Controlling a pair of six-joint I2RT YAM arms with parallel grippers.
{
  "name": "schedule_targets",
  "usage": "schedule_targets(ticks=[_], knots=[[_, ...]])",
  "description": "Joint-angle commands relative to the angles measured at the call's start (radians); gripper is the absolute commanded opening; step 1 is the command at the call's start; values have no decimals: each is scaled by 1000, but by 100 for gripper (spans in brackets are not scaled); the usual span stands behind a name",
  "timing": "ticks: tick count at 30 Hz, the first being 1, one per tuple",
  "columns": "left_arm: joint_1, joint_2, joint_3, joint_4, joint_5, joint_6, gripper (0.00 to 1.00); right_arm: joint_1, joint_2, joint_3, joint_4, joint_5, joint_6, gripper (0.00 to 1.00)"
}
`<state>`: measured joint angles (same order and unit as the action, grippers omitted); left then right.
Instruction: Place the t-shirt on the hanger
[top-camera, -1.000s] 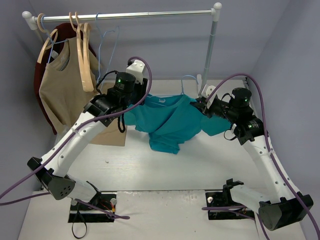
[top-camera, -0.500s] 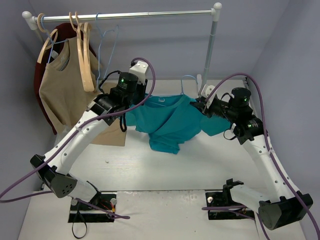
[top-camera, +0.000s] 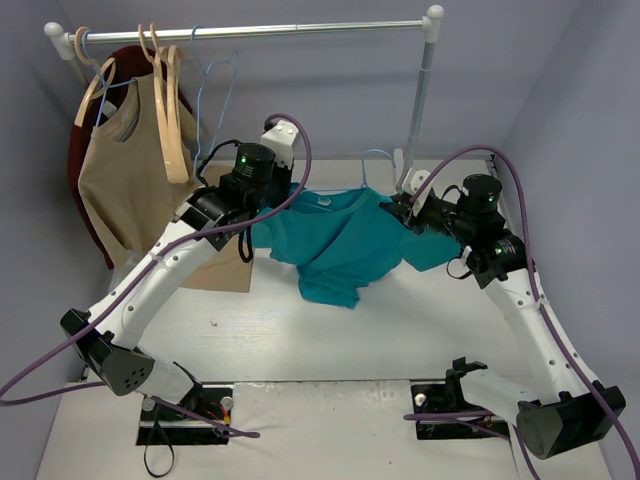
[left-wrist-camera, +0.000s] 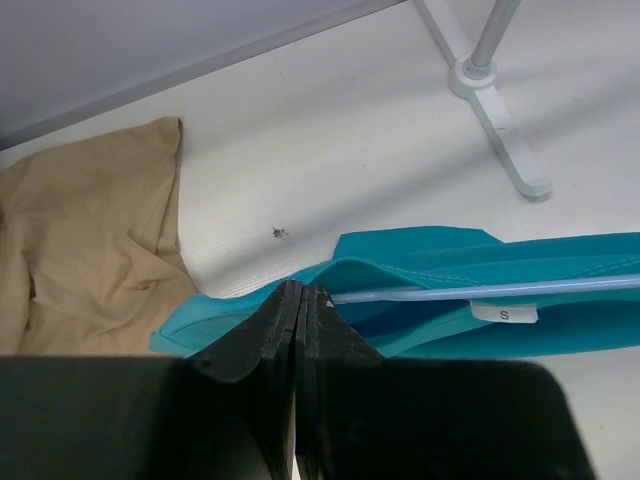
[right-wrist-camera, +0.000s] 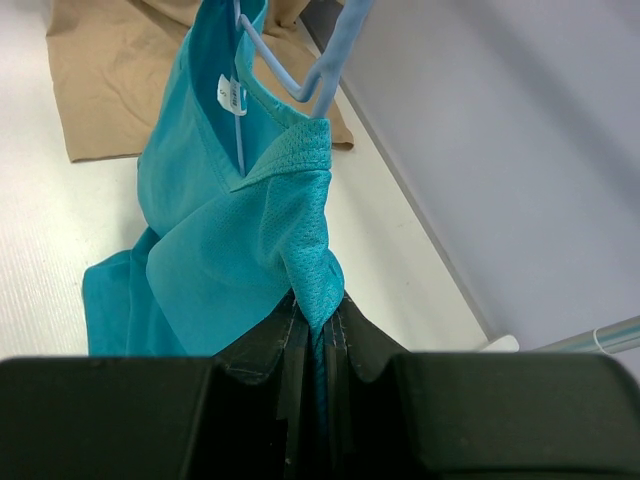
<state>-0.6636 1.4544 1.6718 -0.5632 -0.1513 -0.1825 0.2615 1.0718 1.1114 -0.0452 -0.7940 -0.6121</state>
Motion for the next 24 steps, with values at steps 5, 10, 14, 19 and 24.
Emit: schedule_targets(ticks=[5, 10, 14, 19, 24], knots=[[-27, -25, 74, 75, 65, -3, 0, -4, 2, 10, 185, -27, 44, 0], [-59, 20, 234, 51, 91, 6, 0, -5, 23, 41, 243, -30, 74, 0], [-86, 67, 377, 25, 98, 21, 0, -5, 54, 103, 283, -37, 81, 0], [-117, 116, 531, 2, 114, 32, 0, -4, 96, 255, 291, -36, 84, 0], [-156, 123, 647, 14, 128, 57, 0, -4, 106, 321, 462, -28, 182, 0]])
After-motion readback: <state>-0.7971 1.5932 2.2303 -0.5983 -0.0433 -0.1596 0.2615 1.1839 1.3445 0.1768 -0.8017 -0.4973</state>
